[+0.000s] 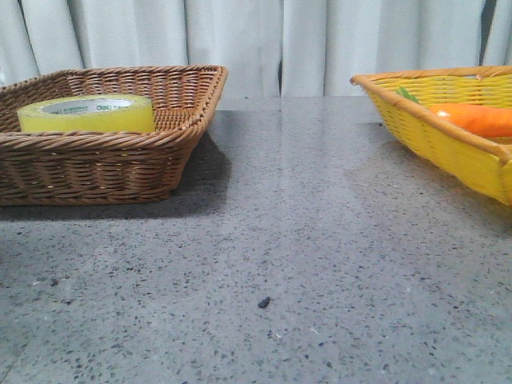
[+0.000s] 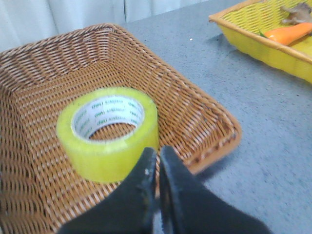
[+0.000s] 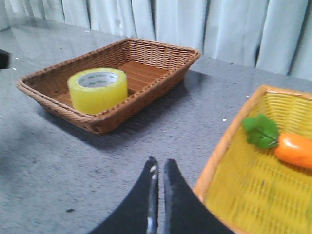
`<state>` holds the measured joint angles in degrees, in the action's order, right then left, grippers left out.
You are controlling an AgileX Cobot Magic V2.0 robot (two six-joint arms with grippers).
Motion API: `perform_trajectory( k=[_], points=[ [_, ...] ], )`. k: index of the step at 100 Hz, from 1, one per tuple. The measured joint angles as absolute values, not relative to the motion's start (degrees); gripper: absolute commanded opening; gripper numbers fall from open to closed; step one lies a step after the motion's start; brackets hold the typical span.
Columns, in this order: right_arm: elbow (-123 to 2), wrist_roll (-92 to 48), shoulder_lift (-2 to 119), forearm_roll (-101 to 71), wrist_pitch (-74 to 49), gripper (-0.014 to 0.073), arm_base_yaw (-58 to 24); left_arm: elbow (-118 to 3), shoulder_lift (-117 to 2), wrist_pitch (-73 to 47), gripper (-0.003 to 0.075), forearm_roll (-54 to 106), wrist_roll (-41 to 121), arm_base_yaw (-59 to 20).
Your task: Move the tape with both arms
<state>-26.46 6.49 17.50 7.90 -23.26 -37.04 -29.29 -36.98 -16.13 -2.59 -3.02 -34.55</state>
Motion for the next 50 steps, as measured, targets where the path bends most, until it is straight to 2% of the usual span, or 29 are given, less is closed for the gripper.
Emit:
perform_trajectory(
  k=[29, 50],
  points=[
    [-20.8, 6.5, 10.9, 13.4, -20.6, -0.0060, -37.0, -14.8, -18.3, -12.1, -0.0020, -0.5, -3.0, -34.5],
    [-17.4, 6.5, 5.9, 13.6, -14.3, -0.0060, -37.0, -10.4, -8.4, -10.1, -0.0021, -0.5, -3.0, -34.5]
  ],
)
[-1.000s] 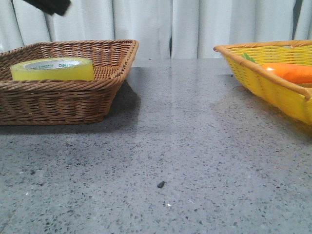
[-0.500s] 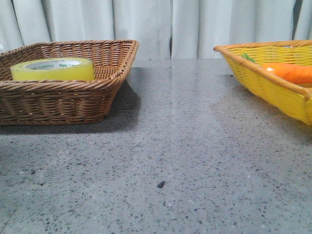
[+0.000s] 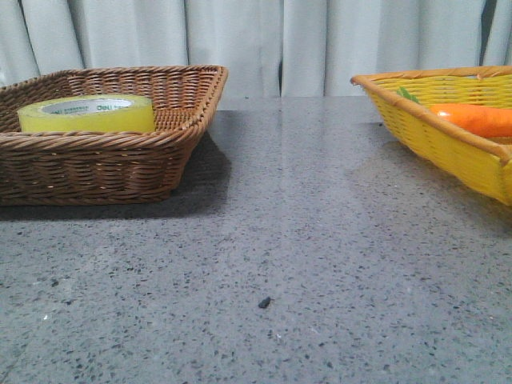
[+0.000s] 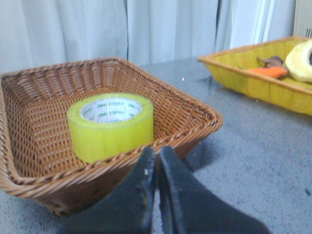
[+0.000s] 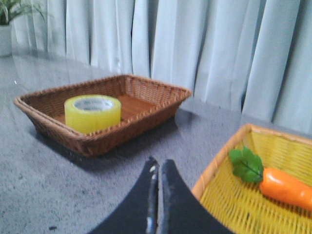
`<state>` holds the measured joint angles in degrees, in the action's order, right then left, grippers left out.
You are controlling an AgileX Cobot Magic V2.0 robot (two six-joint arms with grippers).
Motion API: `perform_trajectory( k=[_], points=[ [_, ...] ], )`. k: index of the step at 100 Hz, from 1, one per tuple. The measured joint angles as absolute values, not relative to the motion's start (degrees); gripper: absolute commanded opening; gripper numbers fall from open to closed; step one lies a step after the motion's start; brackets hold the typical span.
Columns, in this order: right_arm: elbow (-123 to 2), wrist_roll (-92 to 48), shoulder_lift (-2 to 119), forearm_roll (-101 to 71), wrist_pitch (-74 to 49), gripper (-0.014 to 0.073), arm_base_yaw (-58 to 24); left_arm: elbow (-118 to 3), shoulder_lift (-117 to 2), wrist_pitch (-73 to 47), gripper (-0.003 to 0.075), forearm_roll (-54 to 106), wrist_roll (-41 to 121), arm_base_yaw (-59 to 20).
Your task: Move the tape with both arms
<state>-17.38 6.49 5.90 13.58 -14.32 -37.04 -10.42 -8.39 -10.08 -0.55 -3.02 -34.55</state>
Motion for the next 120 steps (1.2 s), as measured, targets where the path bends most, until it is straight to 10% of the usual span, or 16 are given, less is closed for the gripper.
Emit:
perform_trajectory(
  k=[120],
  points=[
    [-15.3, 6.5, 2.7, 13.8, -12.3, -0.0060, -37.0, -6.2, -3.7, -7.9, -0.0020, -0.4, -3.0, -30.3]
  ],
)
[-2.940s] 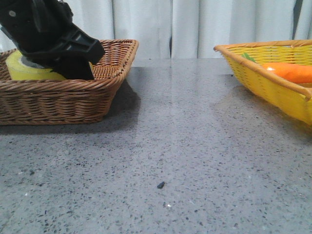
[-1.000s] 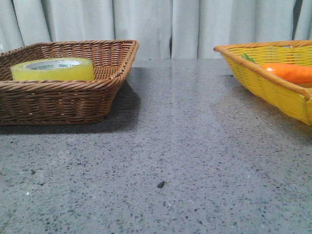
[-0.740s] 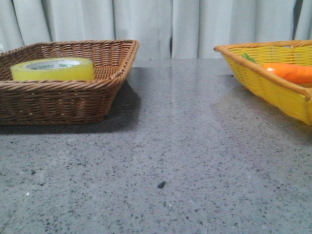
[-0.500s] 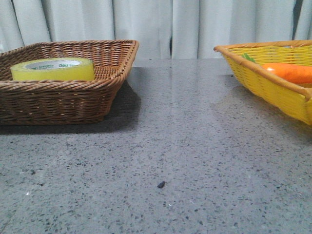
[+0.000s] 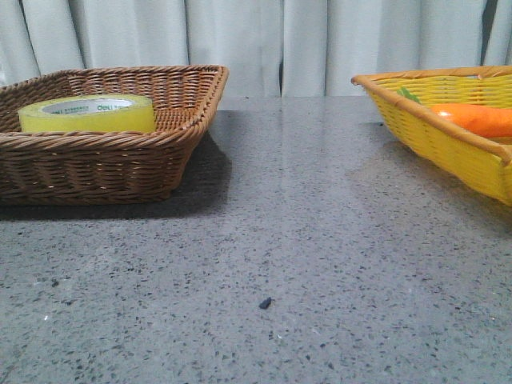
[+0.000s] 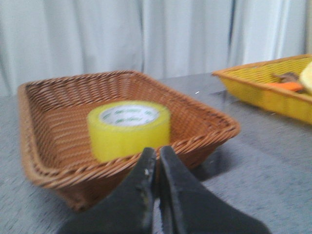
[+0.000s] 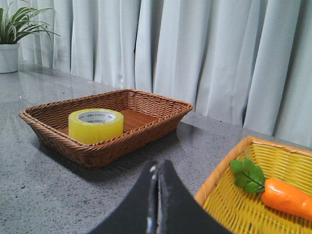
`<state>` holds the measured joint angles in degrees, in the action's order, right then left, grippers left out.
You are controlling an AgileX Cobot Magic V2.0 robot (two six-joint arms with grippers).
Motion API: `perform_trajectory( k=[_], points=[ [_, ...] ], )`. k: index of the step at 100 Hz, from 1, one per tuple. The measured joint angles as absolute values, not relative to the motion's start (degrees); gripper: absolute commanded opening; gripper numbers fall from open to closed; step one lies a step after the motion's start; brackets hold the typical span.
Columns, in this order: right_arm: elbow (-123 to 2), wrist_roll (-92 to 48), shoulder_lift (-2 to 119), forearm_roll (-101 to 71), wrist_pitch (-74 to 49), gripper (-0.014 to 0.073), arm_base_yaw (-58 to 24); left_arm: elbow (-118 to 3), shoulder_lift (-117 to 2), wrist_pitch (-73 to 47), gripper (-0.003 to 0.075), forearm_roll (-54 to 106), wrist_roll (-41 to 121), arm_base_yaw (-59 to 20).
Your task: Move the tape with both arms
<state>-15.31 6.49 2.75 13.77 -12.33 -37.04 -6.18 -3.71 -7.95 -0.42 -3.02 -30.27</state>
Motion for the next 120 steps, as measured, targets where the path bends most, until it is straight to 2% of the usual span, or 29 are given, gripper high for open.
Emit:
perform_trajectory(
  k=[28, 57, 77, 120],
  points=[
    [-15.3, 6.5, 2.7, 13.8, -12.3, -0.0060, -37.0, -0.1, -0.3, -7.4, -0.0021, -0.4, -3.0, -18.3],
    [-15.3, 6.5, 2.7, 13.8, -12.3, -0.0060, -37.0, 0.1, 0.4, -10.0, -0.0021, -0.4, -3.0, -6.5],
    [-15.3, 6.5, 2.7, 13.8, -12.3, -0.0060, -37.0, 0.1, 0.4, -18.6, -0.0021, -0.4, -3.0, -5.4],
    [-15.3, 6.5, 2.7, 13.8, -12.3, -0.0060, -37.0, 0.1, 0.4, -18.8, -0.0020, -0.4, -3.0, -5.4]
  ],
)
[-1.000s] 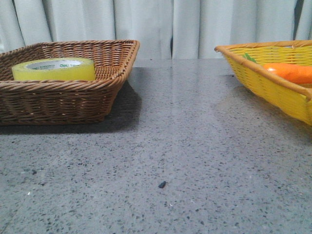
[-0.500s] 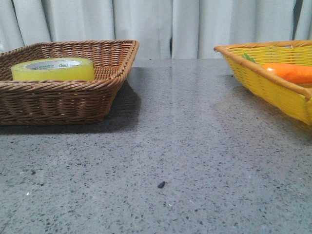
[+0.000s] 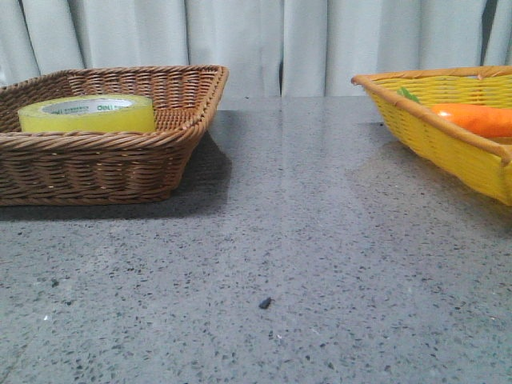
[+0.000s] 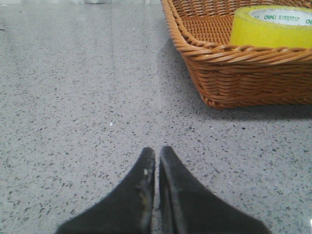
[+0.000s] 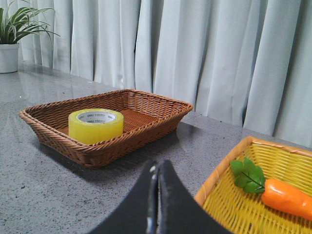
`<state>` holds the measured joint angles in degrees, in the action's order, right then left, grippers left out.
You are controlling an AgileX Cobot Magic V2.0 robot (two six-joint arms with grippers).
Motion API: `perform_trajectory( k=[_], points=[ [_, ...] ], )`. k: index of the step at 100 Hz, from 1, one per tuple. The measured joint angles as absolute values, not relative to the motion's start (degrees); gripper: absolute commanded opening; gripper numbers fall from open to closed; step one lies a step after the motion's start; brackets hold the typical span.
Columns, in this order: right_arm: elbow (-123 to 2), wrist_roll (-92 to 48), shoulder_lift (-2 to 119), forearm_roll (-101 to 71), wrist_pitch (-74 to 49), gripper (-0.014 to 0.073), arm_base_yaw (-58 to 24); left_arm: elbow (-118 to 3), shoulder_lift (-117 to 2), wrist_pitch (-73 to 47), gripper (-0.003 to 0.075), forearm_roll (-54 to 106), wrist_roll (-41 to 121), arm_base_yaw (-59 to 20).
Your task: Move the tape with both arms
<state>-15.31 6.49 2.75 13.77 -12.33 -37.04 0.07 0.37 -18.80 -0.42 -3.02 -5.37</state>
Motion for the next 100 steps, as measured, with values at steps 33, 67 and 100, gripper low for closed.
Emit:
perform_trajectory(
  k=[33, 67, 100],
  points=[
    [-15.3, 6.5, 2.6, 13.8, -12.3, -0.0060, -37.0, 0.1, 0.4, -18.8, -0.0020, -0.4, -3.0, -5.4],
    [-10.4, 6.5, -0.6, 13.8, -6.6, -0.0060, -28.5, 0.1, 0.4, -18.8, -0.0021, -0.4, -3.0, -5.4],
    [0.7, 6.5, -0.6, 13.0, 4.0, -0.0060, -6.8, 0.1, 0.4, -18.8, -0.0021, -0.4, -3.0, -5.4]
  ],
)
